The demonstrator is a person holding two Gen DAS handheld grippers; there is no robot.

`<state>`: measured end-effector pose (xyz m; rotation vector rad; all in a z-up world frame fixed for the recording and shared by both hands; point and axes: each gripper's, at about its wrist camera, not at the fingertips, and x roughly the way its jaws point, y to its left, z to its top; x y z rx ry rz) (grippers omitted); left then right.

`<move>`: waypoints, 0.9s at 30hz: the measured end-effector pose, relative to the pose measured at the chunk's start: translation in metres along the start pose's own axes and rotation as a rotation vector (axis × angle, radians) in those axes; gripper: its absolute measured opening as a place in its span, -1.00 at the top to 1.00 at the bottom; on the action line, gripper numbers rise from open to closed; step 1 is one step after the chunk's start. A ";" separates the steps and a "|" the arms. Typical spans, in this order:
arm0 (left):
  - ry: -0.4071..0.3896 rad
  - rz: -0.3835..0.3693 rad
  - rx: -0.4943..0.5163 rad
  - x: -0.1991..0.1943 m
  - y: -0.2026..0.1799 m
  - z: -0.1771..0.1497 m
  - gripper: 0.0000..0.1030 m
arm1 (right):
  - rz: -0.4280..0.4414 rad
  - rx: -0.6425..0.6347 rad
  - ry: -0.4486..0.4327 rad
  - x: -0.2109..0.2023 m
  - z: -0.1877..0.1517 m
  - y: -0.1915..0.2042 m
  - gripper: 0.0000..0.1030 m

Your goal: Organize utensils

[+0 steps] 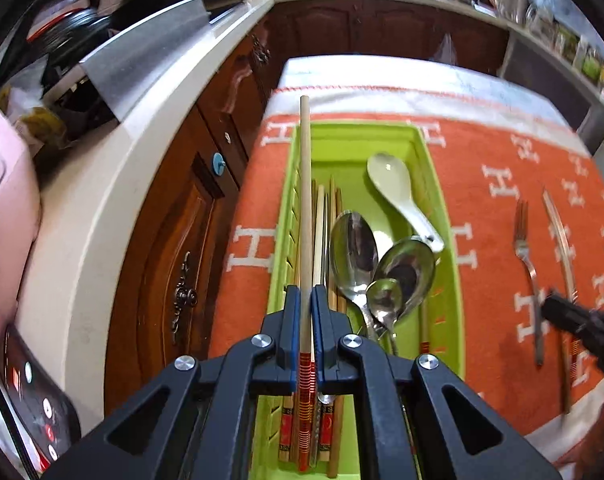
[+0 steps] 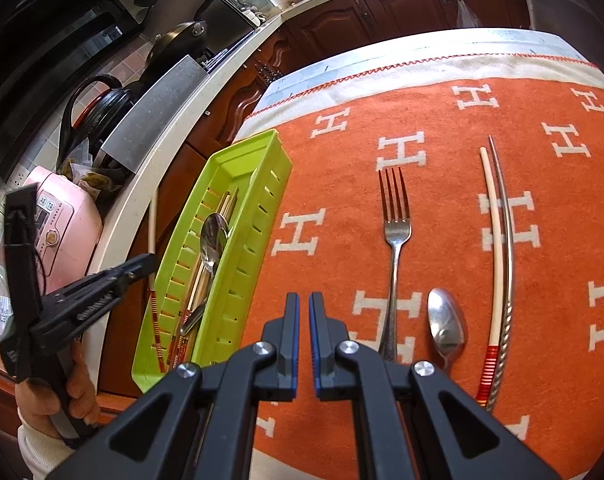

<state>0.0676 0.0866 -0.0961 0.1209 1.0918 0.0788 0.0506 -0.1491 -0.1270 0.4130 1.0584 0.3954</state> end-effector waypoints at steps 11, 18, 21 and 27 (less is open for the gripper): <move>0.036 -0.044 -0.115 0.009 0.009 -0.009 0.59 | -0.017 -0.030 -0.018 -0.006 0.001 -0.001 0.91; 0.022 -0.123 -0.134 0.000 -0.002 -0.011 0.57 | -0.035 -0.051 -0.039 -0.016 0.001 -0.001 0.91; 0.016 -0.152 -0.127 -0.005 -0.012 -0.010 0.57 | -0.046 -0.055 -0.047 -0.022 0.001 -0.005 0.91; -0.025 -0.245 -0.104 -0.026 -0.040 -0.012 0.47 | -0.085 -0.051 -0.062 -0.033 0.001 -0.016 0.91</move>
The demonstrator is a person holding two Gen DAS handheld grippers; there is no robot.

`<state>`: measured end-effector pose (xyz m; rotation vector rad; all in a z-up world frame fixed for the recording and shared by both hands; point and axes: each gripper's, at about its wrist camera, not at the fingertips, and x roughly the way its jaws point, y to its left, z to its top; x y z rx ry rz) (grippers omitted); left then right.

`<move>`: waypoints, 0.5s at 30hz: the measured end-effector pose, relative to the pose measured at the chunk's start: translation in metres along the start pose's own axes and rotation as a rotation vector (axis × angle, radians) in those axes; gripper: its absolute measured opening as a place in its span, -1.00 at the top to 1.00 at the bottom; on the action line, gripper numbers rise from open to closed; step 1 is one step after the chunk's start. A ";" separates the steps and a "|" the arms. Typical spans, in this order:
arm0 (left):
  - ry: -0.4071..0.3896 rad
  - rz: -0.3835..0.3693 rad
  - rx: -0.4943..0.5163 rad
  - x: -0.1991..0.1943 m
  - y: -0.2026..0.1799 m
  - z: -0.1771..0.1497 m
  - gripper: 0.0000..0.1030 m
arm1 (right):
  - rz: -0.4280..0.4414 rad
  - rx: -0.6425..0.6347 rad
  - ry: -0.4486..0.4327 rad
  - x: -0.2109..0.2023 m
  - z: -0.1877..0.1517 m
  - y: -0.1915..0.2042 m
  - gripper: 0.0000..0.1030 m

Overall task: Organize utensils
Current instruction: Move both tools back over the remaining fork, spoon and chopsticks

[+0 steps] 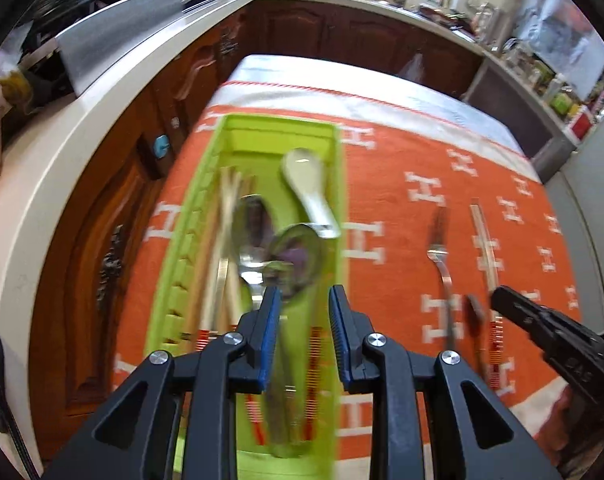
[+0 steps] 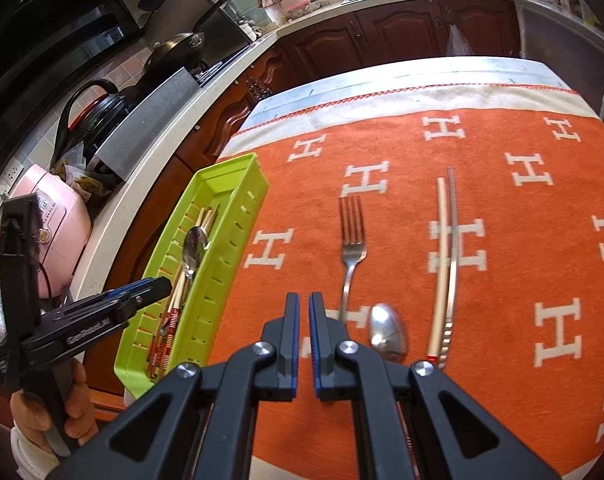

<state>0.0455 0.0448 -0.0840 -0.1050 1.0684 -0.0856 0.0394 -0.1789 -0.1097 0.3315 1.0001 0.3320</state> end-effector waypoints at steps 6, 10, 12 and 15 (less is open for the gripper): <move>-0.028 -0.076 0.049 -0.005 -0.041 -0.004 0.06 | -0.065 0.005 -0.004 -0.012 -0.007 -0.020 0.91; 0.002 -0.109 0.093 0.008 -0.067 -0.004 0.06 | -0.089 0.026 -0.007 -0.018 -0.010 -0.033 0.91; 0.011 -0.124 0.100 0.014 -0.076 -0.005 0.06 | -0.106 0.032 -0.014 -0.021 -0.011 -0.039 0.91; 0.022 -0.121 0.112 0.028 -0.089 -0.007 0.06 | -0.119 0.051 -0.023 -0.024 -0.012 -0.050 0.90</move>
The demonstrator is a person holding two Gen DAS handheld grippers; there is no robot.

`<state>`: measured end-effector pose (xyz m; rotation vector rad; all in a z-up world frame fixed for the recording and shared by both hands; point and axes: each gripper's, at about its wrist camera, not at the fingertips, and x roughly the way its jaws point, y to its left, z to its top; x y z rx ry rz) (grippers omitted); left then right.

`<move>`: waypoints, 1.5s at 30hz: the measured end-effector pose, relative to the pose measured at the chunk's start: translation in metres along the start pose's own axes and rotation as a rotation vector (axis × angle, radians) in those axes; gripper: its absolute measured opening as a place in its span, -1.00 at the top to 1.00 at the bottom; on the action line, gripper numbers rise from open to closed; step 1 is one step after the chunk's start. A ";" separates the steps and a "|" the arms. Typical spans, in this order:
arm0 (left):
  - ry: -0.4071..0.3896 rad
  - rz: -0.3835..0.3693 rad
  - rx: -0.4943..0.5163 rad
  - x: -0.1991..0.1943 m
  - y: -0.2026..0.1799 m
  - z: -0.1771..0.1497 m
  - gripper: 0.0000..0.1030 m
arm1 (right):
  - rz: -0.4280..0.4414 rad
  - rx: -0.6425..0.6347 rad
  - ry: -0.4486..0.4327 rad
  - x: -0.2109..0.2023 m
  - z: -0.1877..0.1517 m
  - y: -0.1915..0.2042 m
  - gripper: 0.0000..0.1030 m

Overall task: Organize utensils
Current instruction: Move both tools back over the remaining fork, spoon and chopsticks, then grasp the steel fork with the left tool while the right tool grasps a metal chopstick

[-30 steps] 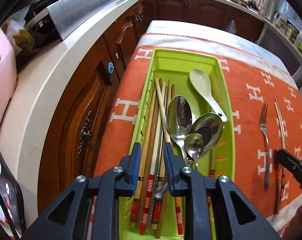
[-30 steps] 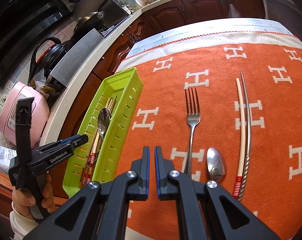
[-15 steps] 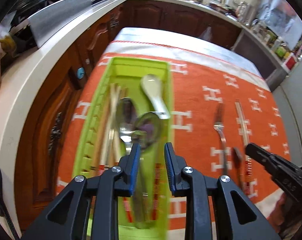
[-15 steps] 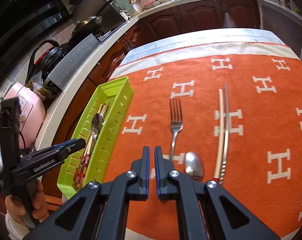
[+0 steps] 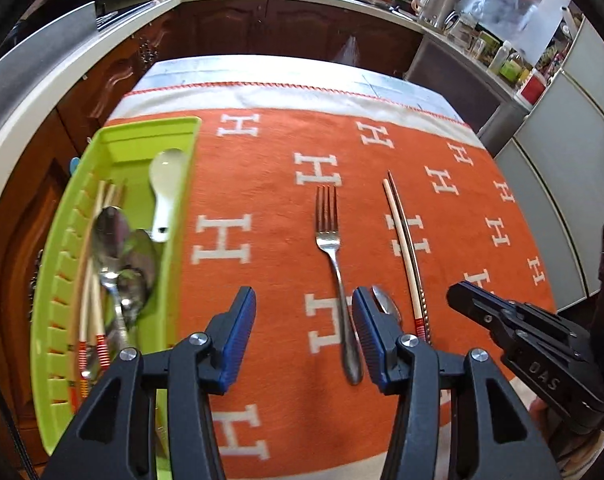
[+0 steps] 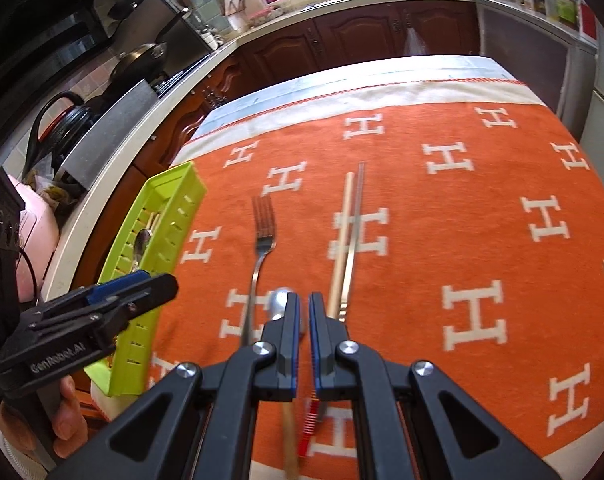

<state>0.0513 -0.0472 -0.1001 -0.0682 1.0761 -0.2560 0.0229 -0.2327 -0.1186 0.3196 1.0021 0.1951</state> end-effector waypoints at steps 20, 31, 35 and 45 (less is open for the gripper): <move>0.078 0.034 -0.045 0.063 -0.013 0.007 0.39 | 0.024 0.029 0.027 0.020 0.000 -0.033 0.75; -0.001 0.161 0.063 0.064 -0.040 -0.005 0.48 | 0.038 0.036 0.045 0.029 0.001 -0.040 0.74; -0.016 0.106 0.038 0.059 -0.031 -0.008 0.93 | 0.046 0.029 0.045 0.030 0.002 -0.037 0.74; -0.010 0.057 -0.016 0.042 -0.009 -0.015 0.95 | 0.015 0.002 0.061 0.037 0.002 -0.027 0.74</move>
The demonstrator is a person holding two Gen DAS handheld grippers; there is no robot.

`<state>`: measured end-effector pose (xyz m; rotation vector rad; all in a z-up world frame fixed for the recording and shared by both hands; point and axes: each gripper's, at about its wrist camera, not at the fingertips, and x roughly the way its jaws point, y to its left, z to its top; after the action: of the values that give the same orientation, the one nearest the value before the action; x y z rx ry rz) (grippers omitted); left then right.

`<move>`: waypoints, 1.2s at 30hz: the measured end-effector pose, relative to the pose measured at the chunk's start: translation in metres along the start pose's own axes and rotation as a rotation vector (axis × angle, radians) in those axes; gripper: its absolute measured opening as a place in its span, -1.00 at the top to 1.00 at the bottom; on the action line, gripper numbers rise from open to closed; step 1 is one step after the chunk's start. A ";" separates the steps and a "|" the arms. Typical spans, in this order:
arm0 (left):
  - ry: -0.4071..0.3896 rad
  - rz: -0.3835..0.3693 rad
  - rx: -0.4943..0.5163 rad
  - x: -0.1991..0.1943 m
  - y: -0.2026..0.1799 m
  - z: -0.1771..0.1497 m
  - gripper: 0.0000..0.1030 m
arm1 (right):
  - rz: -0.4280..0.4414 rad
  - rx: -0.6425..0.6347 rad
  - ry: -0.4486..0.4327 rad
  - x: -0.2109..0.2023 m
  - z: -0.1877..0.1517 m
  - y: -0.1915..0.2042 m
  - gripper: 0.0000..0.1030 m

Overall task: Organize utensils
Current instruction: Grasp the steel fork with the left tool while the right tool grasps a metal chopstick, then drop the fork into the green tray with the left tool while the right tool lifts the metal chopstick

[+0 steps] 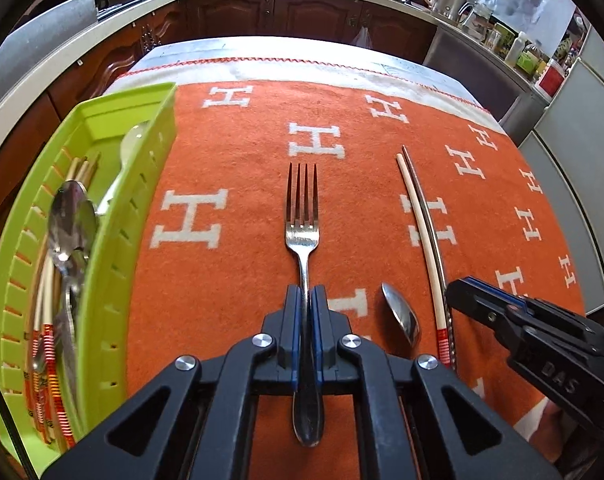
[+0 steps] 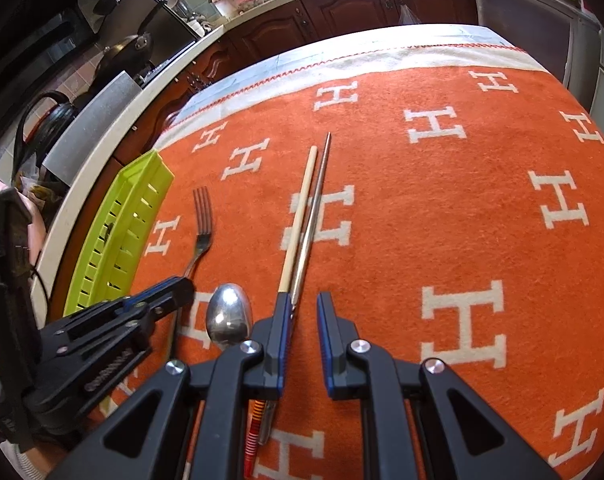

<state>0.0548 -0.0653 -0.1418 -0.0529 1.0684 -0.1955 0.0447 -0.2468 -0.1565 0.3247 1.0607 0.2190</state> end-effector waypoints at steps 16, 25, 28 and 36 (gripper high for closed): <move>-0.150 0.012 -0.088 -0.088 0.048 -0.005 0.94 | -0.276 -0.128 -0.019 0.010 0.005 0.035 0.68; -0.198 0.120 -0.191 -0.112 0.120 -0.006 0.94 | -0.356 -0.141 -0.009 0.014 0.004 0.038 0.67; -0.174 0.121 -0.207 -0.105 0.134 -0.003 0.94 | -0.326 -0.105 -0.003 0.014 0.007 0.034 0.89; -0.137 0.072 -0.230 -0.078 0.139 0.003 0.94 | -0.256 0.022 0.016 0.007 0.011 0.019 0.90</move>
<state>0.0394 0.0856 -0.0924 -0.2317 0.9504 -0.0027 0.0578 -0.2290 -0.1505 0.2039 1.1095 -0.0196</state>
